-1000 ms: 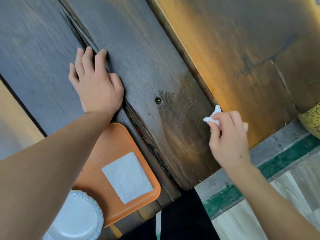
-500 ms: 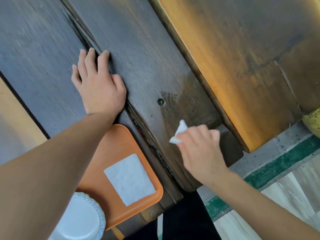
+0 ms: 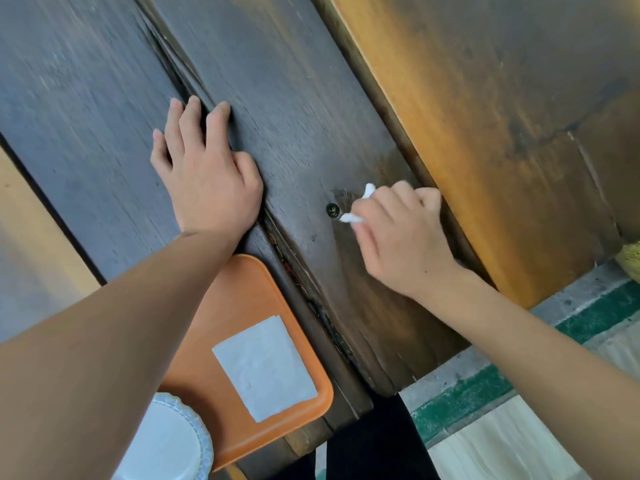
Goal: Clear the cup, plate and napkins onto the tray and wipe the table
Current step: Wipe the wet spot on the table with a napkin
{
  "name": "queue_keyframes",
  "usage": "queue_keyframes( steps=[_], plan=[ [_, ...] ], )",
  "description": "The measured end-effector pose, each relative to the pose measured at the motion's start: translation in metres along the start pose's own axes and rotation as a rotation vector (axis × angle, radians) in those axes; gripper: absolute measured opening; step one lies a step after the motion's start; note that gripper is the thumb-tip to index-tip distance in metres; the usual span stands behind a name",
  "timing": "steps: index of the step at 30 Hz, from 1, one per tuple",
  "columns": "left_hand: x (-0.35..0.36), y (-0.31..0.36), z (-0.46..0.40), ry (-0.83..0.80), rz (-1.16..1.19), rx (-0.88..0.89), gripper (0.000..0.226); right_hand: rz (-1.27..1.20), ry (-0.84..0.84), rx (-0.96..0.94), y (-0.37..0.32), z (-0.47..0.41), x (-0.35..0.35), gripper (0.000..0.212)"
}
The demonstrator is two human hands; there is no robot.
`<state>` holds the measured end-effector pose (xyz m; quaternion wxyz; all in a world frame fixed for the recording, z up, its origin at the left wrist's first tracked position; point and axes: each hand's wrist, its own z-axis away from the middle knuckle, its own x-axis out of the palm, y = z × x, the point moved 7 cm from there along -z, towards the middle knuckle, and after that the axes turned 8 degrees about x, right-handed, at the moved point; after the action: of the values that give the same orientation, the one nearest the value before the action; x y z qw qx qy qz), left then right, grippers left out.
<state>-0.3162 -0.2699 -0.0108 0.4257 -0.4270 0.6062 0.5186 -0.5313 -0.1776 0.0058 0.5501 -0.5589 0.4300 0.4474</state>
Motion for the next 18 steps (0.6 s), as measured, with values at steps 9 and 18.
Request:
queue_keyframes(
  steps=[9, 18],
  plan=[
    [-0.003, -0.001, 0.0, -0.005, -0.004, -0.006, 0.059, -0.058, 0.022, 0.248, 0.021, -0.037, -0.014, 0.01],
    [-0.003, 0.0, 0.0, -0.011, 0.001, 0.004, 0.059, -0.088, -0.111, 0.411, 0.03, 0.055, -0.007, 0.005]
  ],
)
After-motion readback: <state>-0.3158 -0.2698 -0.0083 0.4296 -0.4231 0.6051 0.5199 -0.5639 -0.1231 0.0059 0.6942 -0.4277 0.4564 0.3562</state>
